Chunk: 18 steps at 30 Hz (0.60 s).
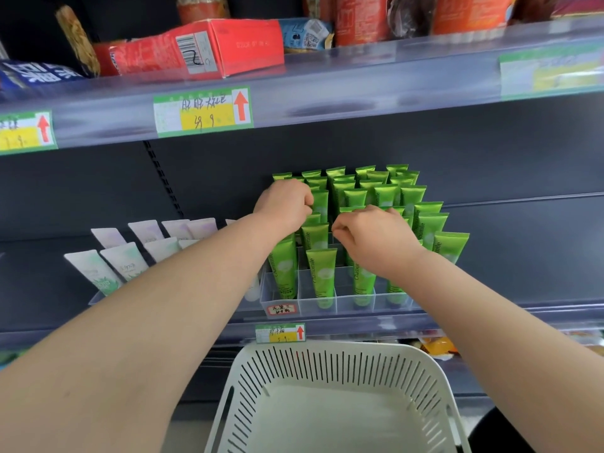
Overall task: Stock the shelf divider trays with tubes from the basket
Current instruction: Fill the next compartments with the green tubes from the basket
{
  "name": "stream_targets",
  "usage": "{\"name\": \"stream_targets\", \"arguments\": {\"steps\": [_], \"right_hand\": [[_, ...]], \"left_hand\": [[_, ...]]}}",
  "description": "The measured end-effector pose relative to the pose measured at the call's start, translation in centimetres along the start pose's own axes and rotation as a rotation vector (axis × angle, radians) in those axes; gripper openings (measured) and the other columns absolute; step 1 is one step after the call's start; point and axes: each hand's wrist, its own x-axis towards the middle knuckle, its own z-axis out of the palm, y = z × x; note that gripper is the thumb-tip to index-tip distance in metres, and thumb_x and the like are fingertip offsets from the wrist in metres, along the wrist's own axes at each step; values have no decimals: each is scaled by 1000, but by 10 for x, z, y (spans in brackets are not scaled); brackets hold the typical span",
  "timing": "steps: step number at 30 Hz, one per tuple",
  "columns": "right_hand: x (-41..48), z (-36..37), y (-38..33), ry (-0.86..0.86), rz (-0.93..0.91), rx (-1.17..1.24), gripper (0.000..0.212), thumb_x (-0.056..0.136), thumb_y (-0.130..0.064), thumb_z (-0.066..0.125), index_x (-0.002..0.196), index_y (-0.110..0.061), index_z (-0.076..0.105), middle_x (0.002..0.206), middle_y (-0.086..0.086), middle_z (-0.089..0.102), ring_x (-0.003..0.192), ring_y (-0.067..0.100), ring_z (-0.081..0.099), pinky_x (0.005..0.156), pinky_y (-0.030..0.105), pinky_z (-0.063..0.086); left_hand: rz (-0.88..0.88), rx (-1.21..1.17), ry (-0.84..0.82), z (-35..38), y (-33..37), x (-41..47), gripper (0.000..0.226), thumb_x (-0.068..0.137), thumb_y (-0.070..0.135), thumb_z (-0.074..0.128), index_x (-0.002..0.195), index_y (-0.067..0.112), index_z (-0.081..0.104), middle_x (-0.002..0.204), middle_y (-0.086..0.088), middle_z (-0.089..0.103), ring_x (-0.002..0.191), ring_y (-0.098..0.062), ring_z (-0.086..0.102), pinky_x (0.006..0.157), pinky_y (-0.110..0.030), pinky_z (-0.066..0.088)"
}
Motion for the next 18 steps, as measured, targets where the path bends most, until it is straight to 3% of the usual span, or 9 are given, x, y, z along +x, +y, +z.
{"name": "stream_targets", "arguments": {"steps": [2,5,14,18], "right_hand": [[-1,2,3,0,3,16,26,98,-31,39,104,-24,63,99,-4,68,100,23,56,85,39,38],[-2,5,10,22,17,11,24,98,-30,39,104,-24,62,98,-3,67,98,23,56,79,35,36],[-3,7,18,45,50,55,24,97,-29,41,102,-24,64,95,-2,67,90,23,59,74,33,42],[0,4,12,52,46,63,25,97,-31,40,103,-25,64,97,-2,67,91,23,60,74,33,43]], "left_hand": [[-10,43,-35,4,-1,4,23,91,10,62,109,21,70,115,-2,65,105,-24,60,92,-37,50],[-9,85,-57,11,-1,10,27,90,3,60,109,20,71,117,-4,65,104,-24,61,87,-35,51],[5,36,-3,24,12,22,20,91,9,61,104,20,71,114,-3,65,102,-24,60,83,-32,45],[2,-54,11,17,3,22,18,90,13,64,105,20,73,114,-2,66,104,-22,62,86,-33,50]]}}
